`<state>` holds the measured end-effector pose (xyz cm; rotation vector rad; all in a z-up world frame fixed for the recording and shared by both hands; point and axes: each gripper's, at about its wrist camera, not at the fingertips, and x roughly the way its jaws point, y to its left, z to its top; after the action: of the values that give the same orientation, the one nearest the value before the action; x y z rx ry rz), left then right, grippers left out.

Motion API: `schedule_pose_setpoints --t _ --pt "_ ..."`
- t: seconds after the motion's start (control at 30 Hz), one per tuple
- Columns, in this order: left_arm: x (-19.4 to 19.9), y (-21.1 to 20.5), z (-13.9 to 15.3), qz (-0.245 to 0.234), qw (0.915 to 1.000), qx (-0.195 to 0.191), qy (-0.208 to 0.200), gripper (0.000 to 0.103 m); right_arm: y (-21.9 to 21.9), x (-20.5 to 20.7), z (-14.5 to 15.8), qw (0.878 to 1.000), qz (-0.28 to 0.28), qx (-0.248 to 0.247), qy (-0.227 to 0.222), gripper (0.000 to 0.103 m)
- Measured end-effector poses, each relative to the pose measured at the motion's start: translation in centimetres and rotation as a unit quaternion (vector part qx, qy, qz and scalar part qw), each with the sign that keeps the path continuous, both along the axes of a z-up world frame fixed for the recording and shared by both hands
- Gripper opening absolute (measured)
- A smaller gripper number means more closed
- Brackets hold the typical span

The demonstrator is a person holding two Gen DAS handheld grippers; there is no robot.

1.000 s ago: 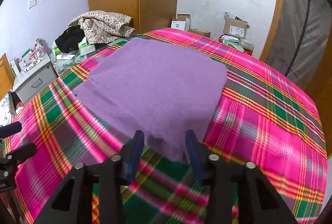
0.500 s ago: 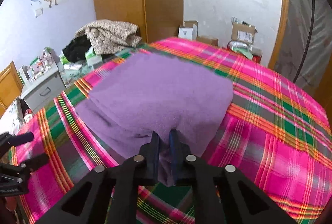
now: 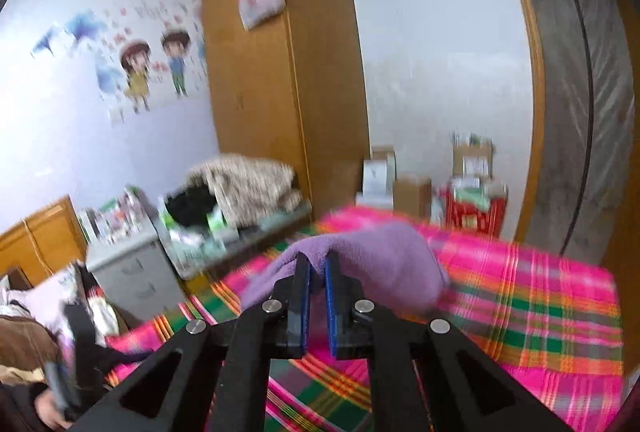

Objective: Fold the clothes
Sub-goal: 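Lift the lilac garment off the bed with the right tool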

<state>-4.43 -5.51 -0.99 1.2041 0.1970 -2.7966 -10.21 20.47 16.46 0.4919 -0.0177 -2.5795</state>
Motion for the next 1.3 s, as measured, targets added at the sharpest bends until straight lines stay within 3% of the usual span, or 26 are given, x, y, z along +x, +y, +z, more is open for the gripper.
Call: schedule_pose_setpoints --t 0.13,0.23,0.33,0.5,0.6,0.77,0.83,1.03,1.1,1.17,1.3 --pt "0.4 0.2 0.5 -0.004 0.9999 0.006 0.008 0.078 0.9 2.7 4.0 0.999 0.005 -0.019 0.043 0.007" --pt "0.7 0.5 0.8 -0.009 0.9998 0.01 0.011 0.078 0.9 1.3 3.8 1.0 -0.005 0.003 0.012 0.007" --pt "1.1 0.4 1.3 -0.008 0.9997 0.013 0.017 0.078 1.7 0.6 4.2 1.0 -0.013 -0.011 0.003 0.007" --pt "1.2 0.4 1.8 -0.007 0.9996 0.016 0.024 0.078 2.2 3.0 8.8 0.996 -0.021 -0.018 0.08 0.006" --pt "1.4 0.6 1.9 -0.015 0.9994 0.018 0.026 0.078 3.6 3.4 10.1 0.994 -0.048 -0.022 0.094 0.006" --pt "1.6 1.2 1.6 -0.027 0.9992 0.019 0.024 0.078 7.9 -0.7 4.7 0.991 -0.129 -0.015 -0.016 0.006" --pt "1.6 1.2 1.6 -0.028 0.9992 0.019 0.023 0.078 9.2 -0.8 2.4 0.987 -0.16 0.0 -0.026 0.007" --pt "1.6 1.8 1.5 -0.04 0.9988 0.019 0.023 0.078 15.6 -3.2 -5.6 0.953 -0.268 0.014 -0.142 0.011" --pt "1.5 2.1 1.4 -0.045 0.9986 0.019 0.021 0.078 16.5 -2.6 -7.3 0.948 -0.277 0.021 -0.153 0.012" --pt "1.3 2.7 1.2 -0.051 0.9984 0.018 0.017 0.078 16.5 -1.9 -8.5 0.952 -0.261 0.032 -0.155 0.015" --pt "1.1 3.7 1.0 -0.065 0.9977 0.013 0.011 0.078 13.8 -0.6 -10.3 0.966 -0.195 0.065 -0.157 0.039"
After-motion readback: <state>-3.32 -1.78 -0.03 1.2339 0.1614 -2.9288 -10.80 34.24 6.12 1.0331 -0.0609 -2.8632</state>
